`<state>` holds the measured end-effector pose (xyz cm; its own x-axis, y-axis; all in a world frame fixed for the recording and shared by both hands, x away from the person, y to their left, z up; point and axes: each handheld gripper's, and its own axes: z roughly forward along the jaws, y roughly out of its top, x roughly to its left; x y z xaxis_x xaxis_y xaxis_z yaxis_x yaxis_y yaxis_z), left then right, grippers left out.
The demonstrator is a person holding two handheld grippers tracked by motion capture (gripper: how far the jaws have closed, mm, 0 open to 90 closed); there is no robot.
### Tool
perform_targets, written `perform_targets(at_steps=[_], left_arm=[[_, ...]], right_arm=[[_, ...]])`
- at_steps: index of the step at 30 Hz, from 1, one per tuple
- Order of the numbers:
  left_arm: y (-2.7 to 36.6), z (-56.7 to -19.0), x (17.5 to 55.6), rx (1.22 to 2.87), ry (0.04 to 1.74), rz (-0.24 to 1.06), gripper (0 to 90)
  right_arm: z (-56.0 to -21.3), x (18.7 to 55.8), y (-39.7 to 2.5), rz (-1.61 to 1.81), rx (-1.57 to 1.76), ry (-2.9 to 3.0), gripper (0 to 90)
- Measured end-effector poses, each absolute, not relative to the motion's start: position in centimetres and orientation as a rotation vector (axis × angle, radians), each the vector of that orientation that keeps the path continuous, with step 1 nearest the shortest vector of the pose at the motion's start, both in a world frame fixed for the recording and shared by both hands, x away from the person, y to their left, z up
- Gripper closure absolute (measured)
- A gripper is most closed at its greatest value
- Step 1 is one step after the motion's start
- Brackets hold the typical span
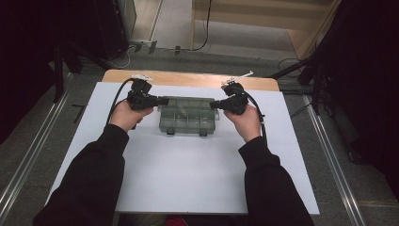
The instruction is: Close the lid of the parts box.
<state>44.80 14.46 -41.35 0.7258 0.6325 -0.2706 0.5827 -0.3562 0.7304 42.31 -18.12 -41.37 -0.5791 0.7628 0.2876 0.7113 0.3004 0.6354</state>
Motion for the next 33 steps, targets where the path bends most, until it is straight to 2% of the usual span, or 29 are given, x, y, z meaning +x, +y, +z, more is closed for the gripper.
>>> perform_targets(at_steps=[23,33], left_arm=[[14.4,-43.7,43.4,2.072,0.918,0.067,87.2],[14.1,-44.5,42.7,2.100,0.857,0.101,87.2]], right_arm=[[-43.5,40.8,-18.2,1.137,1.422,2.499,90.0],[-44.1,40.6,-17.9,1.129,1.423,2.515,90.0]])
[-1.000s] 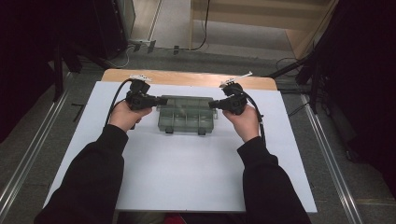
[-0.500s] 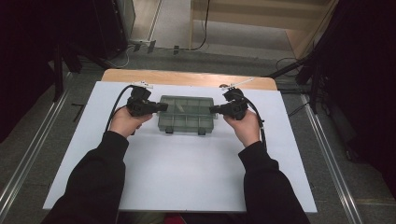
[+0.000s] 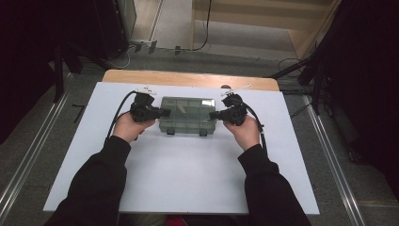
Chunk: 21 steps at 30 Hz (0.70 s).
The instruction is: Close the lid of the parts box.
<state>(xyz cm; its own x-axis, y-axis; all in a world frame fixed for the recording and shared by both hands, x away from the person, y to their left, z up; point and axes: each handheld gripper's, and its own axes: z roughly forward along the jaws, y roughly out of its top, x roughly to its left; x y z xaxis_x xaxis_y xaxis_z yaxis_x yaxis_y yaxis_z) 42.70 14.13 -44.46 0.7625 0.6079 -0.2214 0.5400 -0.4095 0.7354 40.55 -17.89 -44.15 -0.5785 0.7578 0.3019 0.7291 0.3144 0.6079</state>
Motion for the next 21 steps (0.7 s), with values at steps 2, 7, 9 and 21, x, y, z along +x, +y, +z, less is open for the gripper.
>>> perform_targets(at_steps=[2,7,9,21], left_arm=[[14.2,-44.8,42.7,2.095,0.872,0.094,87.2],[14.4,-45.4,42.7,2.092,0.886,0.081,87.2],[14.5,-45.5,42.7,2.082,0.893,0.067,87.2],[14.6,-46.4,42.6,2.097,0.877,0.045,87.4]], right_arm=[[-44.3,40.5,-17.8,1.133,1.429,2.516,90.0],[-44.7,40.4,-17.6,1.118,1.422,2.529,90.0],[-44.8,40.4,-17.6,1.114,1.428,2.532,90.0],[-45.9,40.5,-17.0,1.096,1.427,2.552,90.0]])
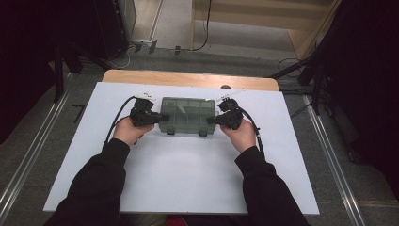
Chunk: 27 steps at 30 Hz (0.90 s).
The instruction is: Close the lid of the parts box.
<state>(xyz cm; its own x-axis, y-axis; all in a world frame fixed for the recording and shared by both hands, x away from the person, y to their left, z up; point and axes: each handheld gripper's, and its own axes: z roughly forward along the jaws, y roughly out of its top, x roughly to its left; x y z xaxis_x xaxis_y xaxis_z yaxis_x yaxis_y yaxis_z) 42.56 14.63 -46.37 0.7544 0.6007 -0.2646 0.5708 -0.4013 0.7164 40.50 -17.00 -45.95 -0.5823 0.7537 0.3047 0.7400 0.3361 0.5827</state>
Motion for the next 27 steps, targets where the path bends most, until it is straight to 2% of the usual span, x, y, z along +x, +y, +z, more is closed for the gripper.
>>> perform_targets(at_steps=[16,20,22,24,27], left_arm=[[14.46,-46.78,41.74,2.126,0.874,0.079,89.6],[14.76,-46.92,42.16,2.092,0.900,0.026,89.2],[14.97,-46.91,42.44,2.059,0.935,-0.041,84.2],[15.15,-46.70,42.39,2.043,0.937,-0.041,79.4],[15.35,-46.17,42.08,2.040,0.923,-0.038,71.8]], right_arm=[[-46.26,40.06,-17.46,1.050,1.428,2.556,90.0],[-46.47,39.85,-17.52,1.078,1.417,2.536,90.0],[-46.55,39.87,-17.55,1.100,1.420,2.535,90.0],[-46.56,39.91,-17.66,1.132,1.417,2.540,79.7],[-46.44,39.63,-17.79,1.152,1.410,2.553,74.2]])
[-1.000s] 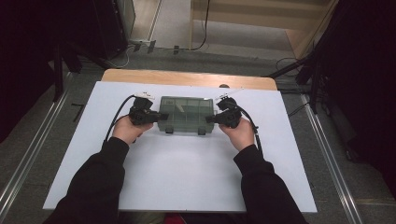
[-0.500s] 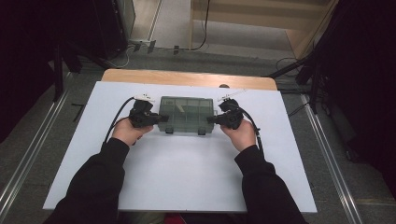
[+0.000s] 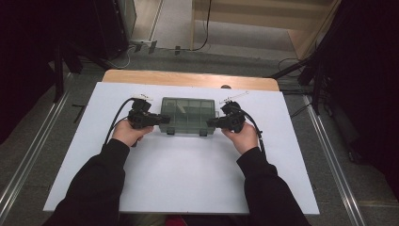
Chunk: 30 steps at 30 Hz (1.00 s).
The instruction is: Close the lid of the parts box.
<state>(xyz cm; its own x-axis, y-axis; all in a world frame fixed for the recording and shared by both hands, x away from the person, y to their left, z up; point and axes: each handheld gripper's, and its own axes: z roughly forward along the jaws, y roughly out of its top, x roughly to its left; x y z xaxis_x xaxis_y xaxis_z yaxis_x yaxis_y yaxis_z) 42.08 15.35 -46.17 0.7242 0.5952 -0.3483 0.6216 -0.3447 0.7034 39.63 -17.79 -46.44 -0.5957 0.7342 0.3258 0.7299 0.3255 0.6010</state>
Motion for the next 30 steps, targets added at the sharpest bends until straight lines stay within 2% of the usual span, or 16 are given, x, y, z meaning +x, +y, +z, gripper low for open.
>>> perform_targets(at_steps=[7,10,12,14,19,27,30], left_arm=[[15.5,-45.7,40.6,2.059,0.877,-0.028,60.6],[15.7,-45.5,40.0,2.058,0.868,-0.045,54.9],[15.7,-45.4,39.5,2.051,0.859,-0.049,48.8],[15.8,-45.3,39.0,2.060,0.845,-0.053,47.9],[15.9,-45.3,37.9,2.063,0.823,-0.063,39.3],[16.1,-45.5,36.7,2.045,0.797,-0.085,31.4],[15.9,-45.8,36.2,2.056,0.785,-0.053,28.6]], right_arm=[[-45.8,38.3,-17.6,1.229,1.316,2.567,55.0],[-45.6,37.7,-17.6,1.252,1.295,2.572,50.0],[-45.5,37.3,-17.7,1.272,1.286,2.572,47.4],[-45.5,37.0,-17.8,1.286,1.270,2.569,45.1],[-45.5,36.0,-17.8,1.325,1.242,2.566,37.5],[-45.7,34.7,-17.6,1.368,1.164,2.576,25.7],[-45.9,34.4,-17.4,1.374,1.148,2.588,25.1]])
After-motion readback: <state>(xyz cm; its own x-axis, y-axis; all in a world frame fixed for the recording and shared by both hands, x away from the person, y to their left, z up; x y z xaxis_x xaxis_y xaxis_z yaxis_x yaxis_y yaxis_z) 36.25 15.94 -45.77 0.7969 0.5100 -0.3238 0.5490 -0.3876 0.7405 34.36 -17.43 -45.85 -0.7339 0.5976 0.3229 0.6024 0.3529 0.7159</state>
